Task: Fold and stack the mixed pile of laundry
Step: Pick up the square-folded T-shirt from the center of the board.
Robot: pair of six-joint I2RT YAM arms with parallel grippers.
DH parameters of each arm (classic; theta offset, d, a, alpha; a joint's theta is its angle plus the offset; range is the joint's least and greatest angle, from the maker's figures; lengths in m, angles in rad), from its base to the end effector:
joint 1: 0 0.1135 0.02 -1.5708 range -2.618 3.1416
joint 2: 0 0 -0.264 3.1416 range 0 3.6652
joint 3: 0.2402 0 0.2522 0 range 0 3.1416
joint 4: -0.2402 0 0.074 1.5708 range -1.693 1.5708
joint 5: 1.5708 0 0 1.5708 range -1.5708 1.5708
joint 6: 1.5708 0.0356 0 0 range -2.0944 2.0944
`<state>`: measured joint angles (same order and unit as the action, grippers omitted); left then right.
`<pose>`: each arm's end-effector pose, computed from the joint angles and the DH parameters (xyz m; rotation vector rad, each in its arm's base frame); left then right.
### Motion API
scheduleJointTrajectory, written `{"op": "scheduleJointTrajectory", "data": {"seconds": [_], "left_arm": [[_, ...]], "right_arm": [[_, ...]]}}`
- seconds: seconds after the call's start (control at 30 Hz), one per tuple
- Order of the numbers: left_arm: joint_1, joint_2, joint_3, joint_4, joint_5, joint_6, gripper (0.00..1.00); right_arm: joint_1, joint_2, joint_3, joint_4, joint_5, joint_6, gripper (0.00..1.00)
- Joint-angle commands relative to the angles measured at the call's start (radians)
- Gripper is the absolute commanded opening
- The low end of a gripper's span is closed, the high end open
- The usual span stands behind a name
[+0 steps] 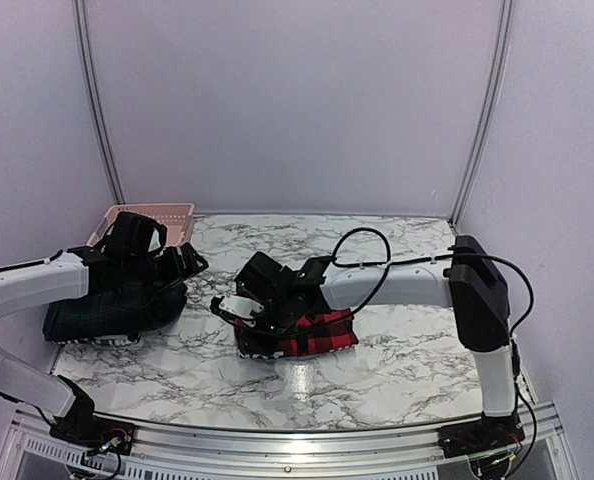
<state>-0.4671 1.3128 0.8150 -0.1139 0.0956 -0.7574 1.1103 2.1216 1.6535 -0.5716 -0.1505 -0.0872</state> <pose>0.2539 -0.1319 0.2417 -0.2751 2.2766 -0.7749 0.1993 0.4137 0.1873 -1.5677 2.1994 0.5370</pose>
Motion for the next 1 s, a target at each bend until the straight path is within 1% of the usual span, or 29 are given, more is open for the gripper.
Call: {"op": "scheduleJointTrajectory", "data": {"seconds": [0.0, 0.23, 0.33, 0.37, 0.43, 0.47, 0.5, 0.63, 0.73, 0.9, 0.97], "left_arm": [[0.02, -0.034, -0.025, -0.021, -0.011, -0.021, 0.99], [0.041, -0.037, -0.064, -0.026, -0.019, -0.057, 0.99], [0.049, -0.015, -0.085, -0.026, -0.012, -0.083, 0.99], [0.049, -0.006, -0.091, -0.025, -0.007, -0.092, 0.99], [0.05, 0.007, -0.104, -0.009, 0.008, -0.112, 0.99], [0.051, 0.012, -0.112, 0.002, 0.024, -0.118, 0.99], [0.051, 0.019, -0.115, 0.014, 0.04, -0.121, 0.99], [0.048, 0.059, -0.113, 0.065, 0.106, -0.129, 0.93], [0.045, 0.088, -0.107, 0.092, 0.131, -0.137, 0.91], [0.036, 0.115, -0.058, 0.104, 0.134, -0.198, 0.92], [0.027, 0.126, -0.044, 0.144, 0.146, -0.24, 0.94]], "right_arm": [[0.019, 0.062, 0.058, -0.027, 0.068, -0.037, 0.3], [0.036, 0.125, 0.023, -0.012, 0.08, -0.029, 0.28], [0.039, 0.143, 0.011, -0.013, 0.094, -0.027, 0.25], [0.039, 0.141, 0.008, -0.013, 0.096, -0.024, 0.22], [0.036, 0.125, 0.011, -0.01, 0.094, -0.023, 0.13], [0.034, 0.106, 0.013, -0.004, 0.085, -0.023, 0.05], [0.03, 0.088, 0.015, 0.004, 0.075, -0.022, 0.0], [-0.013, 0.005, 0.005, 0.075, -0.006, 0.009, 0.0], [-0.059, -0.043, -0.02, 0.131, -0.056, 0.033, 0.0], [-0.094, -0.088, -0.066, 0.192, -0.098, 0.037, 0.0], [-0.1, -0.093, -0.069, 0.205, -0.103, 0.031, 0.0]]}}
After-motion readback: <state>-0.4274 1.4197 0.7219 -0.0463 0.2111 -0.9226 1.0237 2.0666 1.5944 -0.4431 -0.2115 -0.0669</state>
